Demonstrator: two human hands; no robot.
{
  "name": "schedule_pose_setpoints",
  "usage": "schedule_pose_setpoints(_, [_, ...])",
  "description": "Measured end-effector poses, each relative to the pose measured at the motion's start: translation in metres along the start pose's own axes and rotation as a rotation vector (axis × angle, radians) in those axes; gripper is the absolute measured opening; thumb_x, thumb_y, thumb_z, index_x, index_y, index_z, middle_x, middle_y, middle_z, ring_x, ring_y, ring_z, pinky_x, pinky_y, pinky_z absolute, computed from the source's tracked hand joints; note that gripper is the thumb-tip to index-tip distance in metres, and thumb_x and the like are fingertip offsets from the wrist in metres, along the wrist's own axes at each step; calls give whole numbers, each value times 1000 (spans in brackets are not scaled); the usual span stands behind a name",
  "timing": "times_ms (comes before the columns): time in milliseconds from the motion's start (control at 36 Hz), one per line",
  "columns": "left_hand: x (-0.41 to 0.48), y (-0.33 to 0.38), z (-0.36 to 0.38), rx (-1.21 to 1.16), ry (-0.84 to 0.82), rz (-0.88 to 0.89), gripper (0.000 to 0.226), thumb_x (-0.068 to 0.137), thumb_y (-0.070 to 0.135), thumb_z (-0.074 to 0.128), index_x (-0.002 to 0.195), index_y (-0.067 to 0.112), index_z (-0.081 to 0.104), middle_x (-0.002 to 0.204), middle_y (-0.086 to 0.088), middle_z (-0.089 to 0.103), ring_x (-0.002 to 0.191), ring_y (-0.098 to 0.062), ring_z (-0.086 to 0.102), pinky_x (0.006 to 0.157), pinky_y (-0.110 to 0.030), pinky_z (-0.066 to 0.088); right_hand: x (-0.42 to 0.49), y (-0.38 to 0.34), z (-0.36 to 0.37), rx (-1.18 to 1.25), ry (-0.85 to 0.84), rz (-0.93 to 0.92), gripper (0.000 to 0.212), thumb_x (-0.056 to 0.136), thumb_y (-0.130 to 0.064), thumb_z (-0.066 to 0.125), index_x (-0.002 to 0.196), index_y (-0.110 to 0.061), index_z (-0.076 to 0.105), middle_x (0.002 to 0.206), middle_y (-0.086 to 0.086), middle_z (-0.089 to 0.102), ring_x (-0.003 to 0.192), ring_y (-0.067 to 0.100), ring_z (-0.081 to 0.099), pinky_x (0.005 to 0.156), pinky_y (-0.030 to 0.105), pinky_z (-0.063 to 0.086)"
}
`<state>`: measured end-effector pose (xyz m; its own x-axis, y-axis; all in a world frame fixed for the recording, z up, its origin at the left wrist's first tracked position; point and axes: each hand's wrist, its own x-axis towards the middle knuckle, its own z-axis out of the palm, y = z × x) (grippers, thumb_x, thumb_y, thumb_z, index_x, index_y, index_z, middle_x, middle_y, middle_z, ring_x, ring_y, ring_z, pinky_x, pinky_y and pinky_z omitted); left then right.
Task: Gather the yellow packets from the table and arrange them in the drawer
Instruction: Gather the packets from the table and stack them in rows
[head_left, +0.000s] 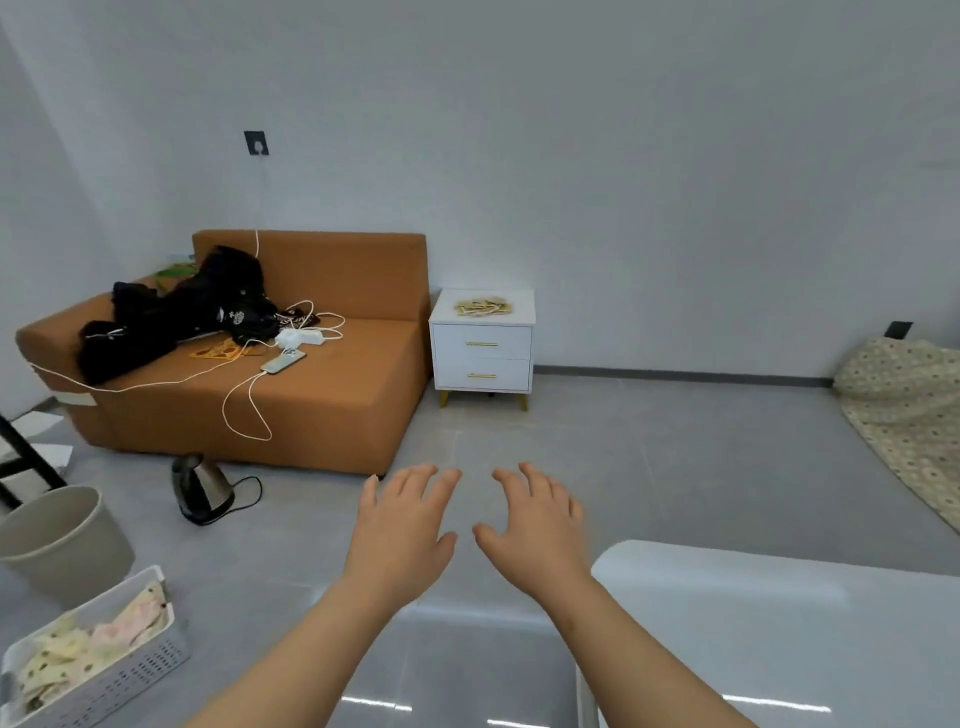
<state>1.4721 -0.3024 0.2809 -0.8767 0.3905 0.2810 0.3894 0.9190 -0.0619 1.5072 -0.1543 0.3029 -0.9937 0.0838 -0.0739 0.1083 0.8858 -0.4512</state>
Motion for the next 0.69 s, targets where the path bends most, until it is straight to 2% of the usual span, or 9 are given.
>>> schedule_pose_setpoints(56, [33, -14, 2, -12, -32, -11, 75, 40, 42, 89, 109, 24, 66, 104, 2, 66, 94, -18, 67, 75, -49, 53, 40, -9, -4, -7, -16, 1, 62, 90, -43, 47, 146, -30, 23, 158, -1, 10, 144, 22, 9, 116, 39, 9])
schedule_pose_setpoints(139, [81, -37, 4, -38, -97, -60, 65, 82, 40, 63, 141, 27, 37, 142, 4, 41, 133, -17, 37, 107, -48, 27, 92, -21, -12, -22, -29, 6, 62, 90, -43, 47, 146, -30, 23, 158, 0, 10, 144, 23, 10, 115, 39, 8])
schedule_pose_setpoints(167, [95, -45, 6, -45, -92, -68, 65, 82, 40, 64, 140, 27, 38, 141, 4, 42, 132, -17, 39, 106, -48, 29, 106, -24, -15, -32, -28, 4, 62, 90, -43, 47, 146, -30, 23, 158, 0, 10, 144, 23, 10, 115, 39, 8])
schedule_pose_setpoints(222, [124, -61, 8, -72, -55, -49, 71, 54, 41, 84, 119, 23, 62, 114, 3, 64, 106, -19, 63, 83, -48, 49, 137, -29, -21, -46, -23, 3, 62, 90, -43, 47, 146, -31, 23, 158, -1, 10, 144, 22, 10, 116, 39, 9])
schedule_pose_setpoints(278, [153, -76, 21, -50, -29, -56, 73, 34, 39, 90, 101, 22, 70, 92, 6, 69, 84, -17, 69, 65, -42, 54, 167, -32, -24, -46, -24, 9, 62, 90, -43, 46, 146, -32, 22, 158, -1, 10, 145, 22, 9, 116, 40, 8])
schedule_pose_setpoints(361, [195, -88, 30, -134, -53, -52, 68, 61, 36, 81, 124, 21, 58, 116, 3, 62, 111, -21, 60, 88, -49, 45, 211, -36, -23, -49, -29, 23, 62, 91, -42, 45, 147, -32, 22, 158, -1, 10, 145, 23, 8, 116, 40, 8])
schedule_pose_setpoints(417, [224, -97, 44, -134, -82, -45, 63, 87, 38, 56, 144, 27, 30, 142, 8, 39, 136, -16, 32, 108, -42, 23, 242, -38, -18, -42, -36, 34, 62, 91, -43, 45, 147, -32, 22, 158, 0, 11, 145, 23, 8, 116, 40, 8])
schedule_pose_setpoints(500, [270, -117, 66, -171, -100, -57, 63, 93, 40, 43, 148, 30, 14, 150, 11, 26, 141, -12, 18, 111, -36, 14, 295, -42, -9, -51, -45, 47, 62, 91, -43, 46, 147, -32, 22, 158, 0, 10, 145, 23, 8, 116, 41, 8])
schedule_pose_setpoints(694, [379, -179, 109, -221, -172, -85, 64, 94, 38, 43, 148, 29, 10, 147, 12, 32, 139, -12, 23, 108, -33, 19, 425, -54, -6, -67, -72, 83, 62, 91, -43, 45, 147, -31, 21, 159, 0, 9, 145, 23, 9, 116, 40, 10])
